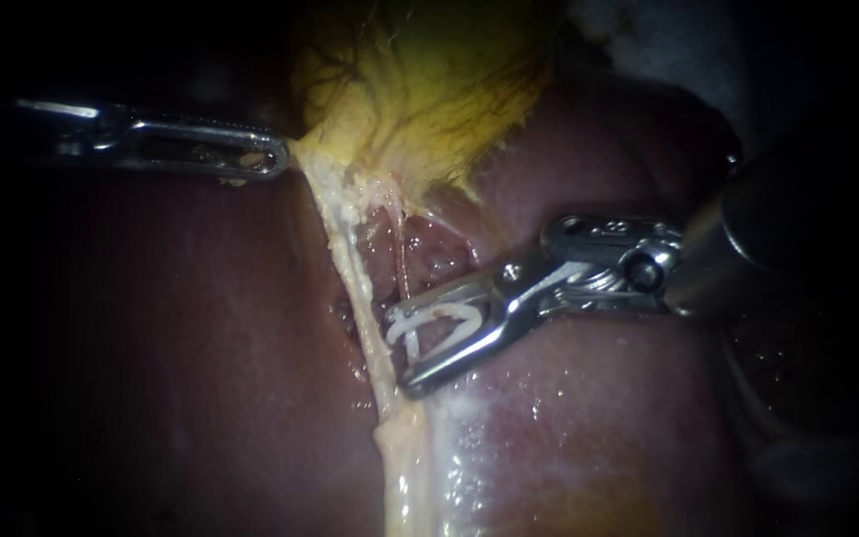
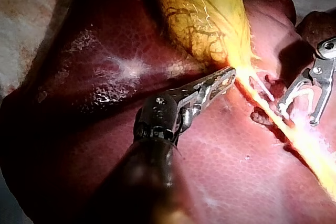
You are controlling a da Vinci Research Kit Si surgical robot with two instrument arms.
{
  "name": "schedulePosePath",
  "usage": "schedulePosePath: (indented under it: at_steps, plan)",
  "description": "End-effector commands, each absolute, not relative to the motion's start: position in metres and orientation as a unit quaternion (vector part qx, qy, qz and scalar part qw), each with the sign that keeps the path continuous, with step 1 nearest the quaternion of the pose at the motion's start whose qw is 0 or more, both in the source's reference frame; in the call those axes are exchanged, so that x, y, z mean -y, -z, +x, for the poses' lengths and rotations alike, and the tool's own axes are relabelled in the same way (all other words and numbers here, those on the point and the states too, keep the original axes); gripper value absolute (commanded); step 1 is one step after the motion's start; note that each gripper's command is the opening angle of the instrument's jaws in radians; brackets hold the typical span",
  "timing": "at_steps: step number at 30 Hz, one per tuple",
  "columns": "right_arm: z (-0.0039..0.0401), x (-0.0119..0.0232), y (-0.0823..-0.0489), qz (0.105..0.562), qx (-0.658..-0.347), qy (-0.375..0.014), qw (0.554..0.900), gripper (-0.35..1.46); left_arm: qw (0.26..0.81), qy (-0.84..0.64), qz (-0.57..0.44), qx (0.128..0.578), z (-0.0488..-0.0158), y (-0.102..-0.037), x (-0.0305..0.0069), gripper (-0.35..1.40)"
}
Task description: Clipping first clip left tube
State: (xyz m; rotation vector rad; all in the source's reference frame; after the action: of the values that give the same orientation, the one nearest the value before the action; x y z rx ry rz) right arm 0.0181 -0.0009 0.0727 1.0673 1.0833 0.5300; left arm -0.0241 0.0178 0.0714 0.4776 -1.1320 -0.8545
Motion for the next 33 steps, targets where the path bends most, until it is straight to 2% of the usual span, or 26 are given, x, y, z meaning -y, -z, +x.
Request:
schedulePosePath:
  at_steps: [1, 10, 19, 25, 33]
  plan:
    - [0.0182, 0.001, -0.073, 0.477, -0.485, -0.236, 0.694, 0.6, 0.733, 0.388, 0.217, 0.515, -0.0241, -0.0714, -0.0179, -0.35]
    - [0.0179, 0.0019, -0.0763, 0.479, -0.48, -0.245, 0.693, 0.6, 0.733, 0.389, 0.217, 0.515, -0.0242, -0.0714, -0.0179, -0.35]
    - [0.0177, 0.002, -0.0791, 0.498, -0.482, -0.233, 0.683, 0.6, 0.733, 0.389, 0.217, 0.515, -0.0242, -0.0714, -0.0179, -0.35]
    - [0.0181, 0.0018, -0.0801, 0.518, -0.482, -0.214, 0.673, 0.6, 0.733, 0.389, 0.217, 0.515, -0.0242, -0.0714, -0.0179, -0.35]
    - [0.0194, 0.0018, -0.0802, 0.523, -0.496, -0.215, 0.659, 0.6, 0.733, 0.389, 0.217, 0.515, -0.0243, -0.0714, -0.0179, -0.35]
